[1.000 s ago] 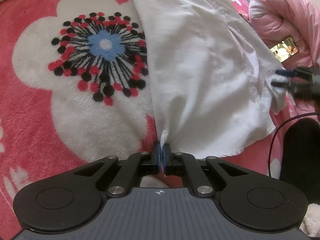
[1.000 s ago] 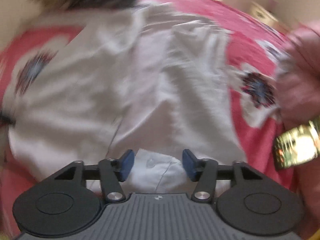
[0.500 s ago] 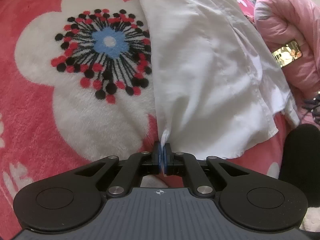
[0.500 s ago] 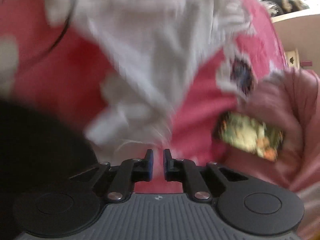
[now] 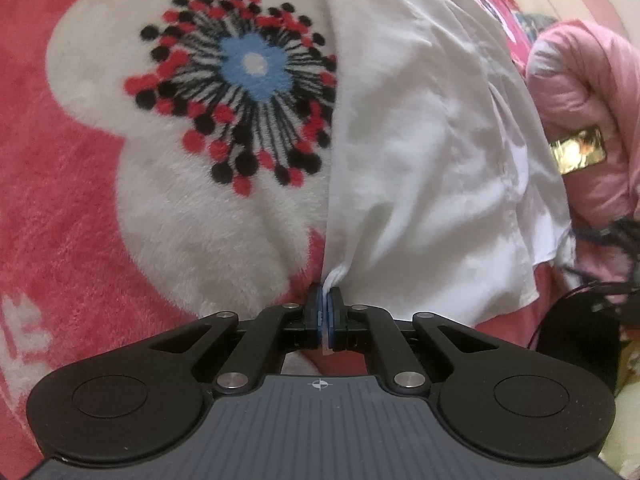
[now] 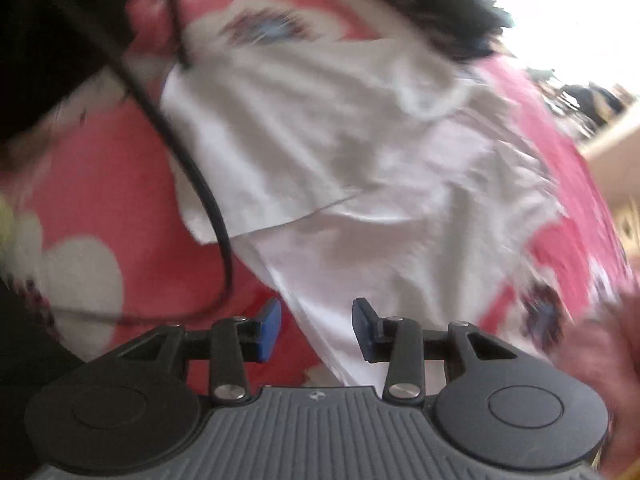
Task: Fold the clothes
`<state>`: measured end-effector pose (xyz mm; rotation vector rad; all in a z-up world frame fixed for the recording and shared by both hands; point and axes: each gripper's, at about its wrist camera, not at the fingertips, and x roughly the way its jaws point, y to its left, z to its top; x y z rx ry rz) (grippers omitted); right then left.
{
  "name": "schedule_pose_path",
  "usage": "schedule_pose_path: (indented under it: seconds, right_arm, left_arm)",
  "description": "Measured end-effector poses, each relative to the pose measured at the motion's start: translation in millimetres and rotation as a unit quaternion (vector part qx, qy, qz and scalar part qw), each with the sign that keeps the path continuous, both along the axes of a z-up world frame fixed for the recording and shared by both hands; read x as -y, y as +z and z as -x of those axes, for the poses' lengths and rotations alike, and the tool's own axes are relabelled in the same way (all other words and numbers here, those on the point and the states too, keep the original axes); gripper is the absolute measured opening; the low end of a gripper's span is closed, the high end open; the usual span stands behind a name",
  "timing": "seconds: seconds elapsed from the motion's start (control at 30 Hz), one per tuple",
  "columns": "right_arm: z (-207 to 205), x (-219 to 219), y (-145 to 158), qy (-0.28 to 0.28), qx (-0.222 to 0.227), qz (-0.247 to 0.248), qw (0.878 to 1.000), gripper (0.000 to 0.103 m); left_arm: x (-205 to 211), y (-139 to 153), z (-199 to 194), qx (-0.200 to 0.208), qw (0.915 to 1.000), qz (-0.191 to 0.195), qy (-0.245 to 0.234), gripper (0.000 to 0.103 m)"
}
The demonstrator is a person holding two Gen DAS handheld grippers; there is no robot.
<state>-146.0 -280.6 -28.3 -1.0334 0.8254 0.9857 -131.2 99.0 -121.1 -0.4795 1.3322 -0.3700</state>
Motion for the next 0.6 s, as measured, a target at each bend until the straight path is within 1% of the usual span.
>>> schedule_pose_path:
  seconds: [0.1,0.13,0.17,0.2,0.27,0.43,0.5,0.6]
  right_arm:
    - [-2.8,-15.0,-21.4,0.038,-0.031,0.018,0.999,0.038]
    - [-3.4,-17.9,-25.4,0.050,-0.037,0.021,0.998,0.034]
    - [-2.9,-21.0,-28.9,0.063,-0.043,0.025,0.997,0.024]
    - [-2.9,-22.3,-30.7,0.076,-0.048,0.029,0.996,0.020]
    - [0.9,-21.4,-29.4,0.094,-0.057,0.034,0.993,0.001]
    - [12.2,-14.6,-24.9,0.137,-0.077,0.055,0.986,0.001]
    - [17.1,-10.6,-24.1,0.152,-0.082,0.066,0.983,0.001]
    - [21.7,-10.6,-32.7,0.175,-0.077,0.088,0.978,0.001]
  left_arm:
    - [0.8,-0.3,0.6,0.001,1.0000,0.000,-0.001,0.004]
    - [0.7,-0.5,0.8,0.002,1.0000,0.000,-0.001,0.004]
    - [0.4,-0.8,0.9,0.003,1.0000,0.001,-0.001,0.004]
    - [-0.7,-1.5,0.8,0.002,1.0000,0.003,-0.001,0.004]
    - [-3.3,-3.7,0.5,0.000,0.9999,0.010,0.002,0.004]
    - [-9.7,-9.3,-0.9,-0.012,0.9993,0.033,0.016,0.004]
    - [-10.0,-10.2,-1.5,-0.014,0.9991,0.035,0.018,0.004]
    - [-9.0,-9.5,-2.0,-0.012,0.9993,0.033,0.015,0.004]
